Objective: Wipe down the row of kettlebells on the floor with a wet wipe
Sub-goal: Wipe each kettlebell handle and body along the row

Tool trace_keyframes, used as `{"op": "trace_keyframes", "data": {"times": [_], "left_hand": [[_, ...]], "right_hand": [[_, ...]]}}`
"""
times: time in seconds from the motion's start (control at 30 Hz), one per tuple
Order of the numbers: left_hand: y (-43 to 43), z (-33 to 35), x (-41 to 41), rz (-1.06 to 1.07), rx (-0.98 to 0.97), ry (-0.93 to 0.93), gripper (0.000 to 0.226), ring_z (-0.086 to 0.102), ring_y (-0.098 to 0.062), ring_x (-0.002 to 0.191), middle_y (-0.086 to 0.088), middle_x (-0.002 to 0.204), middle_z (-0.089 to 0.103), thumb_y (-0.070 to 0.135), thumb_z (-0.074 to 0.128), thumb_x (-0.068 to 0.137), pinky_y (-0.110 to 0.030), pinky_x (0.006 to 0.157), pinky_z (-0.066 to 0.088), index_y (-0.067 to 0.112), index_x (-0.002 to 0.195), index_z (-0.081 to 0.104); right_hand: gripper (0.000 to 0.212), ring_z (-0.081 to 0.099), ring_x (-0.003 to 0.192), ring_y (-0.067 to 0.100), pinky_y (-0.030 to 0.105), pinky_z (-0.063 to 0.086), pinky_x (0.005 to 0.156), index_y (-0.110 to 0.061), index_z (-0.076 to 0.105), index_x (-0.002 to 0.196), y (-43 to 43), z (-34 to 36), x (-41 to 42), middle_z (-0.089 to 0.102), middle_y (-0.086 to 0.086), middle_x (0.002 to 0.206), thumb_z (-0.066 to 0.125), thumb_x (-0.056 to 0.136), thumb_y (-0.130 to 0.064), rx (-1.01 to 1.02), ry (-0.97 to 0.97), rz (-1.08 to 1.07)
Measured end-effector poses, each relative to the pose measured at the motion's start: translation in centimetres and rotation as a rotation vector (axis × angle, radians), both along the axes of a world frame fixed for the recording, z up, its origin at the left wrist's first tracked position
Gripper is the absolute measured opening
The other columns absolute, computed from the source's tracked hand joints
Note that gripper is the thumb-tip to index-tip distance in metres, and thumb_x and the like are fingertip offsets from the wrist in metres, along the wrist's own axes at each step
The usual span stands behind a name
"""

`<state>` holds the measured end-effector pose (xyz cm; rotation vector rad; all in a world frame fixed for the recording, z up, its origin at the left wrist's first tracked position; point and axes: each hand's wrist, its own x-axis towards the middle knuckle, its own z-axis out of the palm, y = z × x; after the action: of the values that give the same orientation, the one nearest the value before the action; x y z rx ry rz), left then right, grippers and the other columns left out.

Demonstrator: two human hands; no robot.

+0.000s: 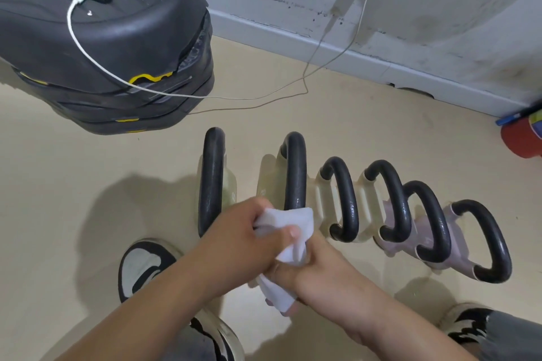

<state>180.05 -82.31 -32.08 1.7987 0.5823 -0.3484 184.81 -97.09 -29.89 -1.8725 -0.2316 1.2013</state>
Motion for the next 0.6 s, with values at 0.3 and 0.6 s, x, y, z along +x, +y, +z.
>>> {"op": "trace_keyframes", "data": {"times": [0.3,0.6], "left_hand": [[1.0,-0.4,0.5,-0.056,0.096,-0.054,0.021,0.069,-0.017,0.083,0.005,0.084,0.073,0.033,0.052,0.1,-0.047,0.081,0.059,0.029,0.09,0.071],[1.3,0.7,4.1,0.241,0.167,-0.315,0.014,0.066,0.0,0.089,0.017,0.095,0.073,0.029,0.059,0.099,-0.012,0.069,0.049,0.035,0.106,0.07]], "right_hand": [[0.028,0.06,0.059,0.012,0.028,0.051,0.057,-0.024,0.054,0.07,-1.3,-1.3,-0.4,0.06,-0.003,0.066,0.061,0.069,-0.051,0.045,0.158,-0.462],[0.012,0.055,0.067,0.011,0.023,0.048,0.064,-0.024,0.067,0.087,-1.3,0.1,2.9,0.062,0.002,0.071,0.079,0.086,-0.026,0.133,-0.329,-0.659]]}}
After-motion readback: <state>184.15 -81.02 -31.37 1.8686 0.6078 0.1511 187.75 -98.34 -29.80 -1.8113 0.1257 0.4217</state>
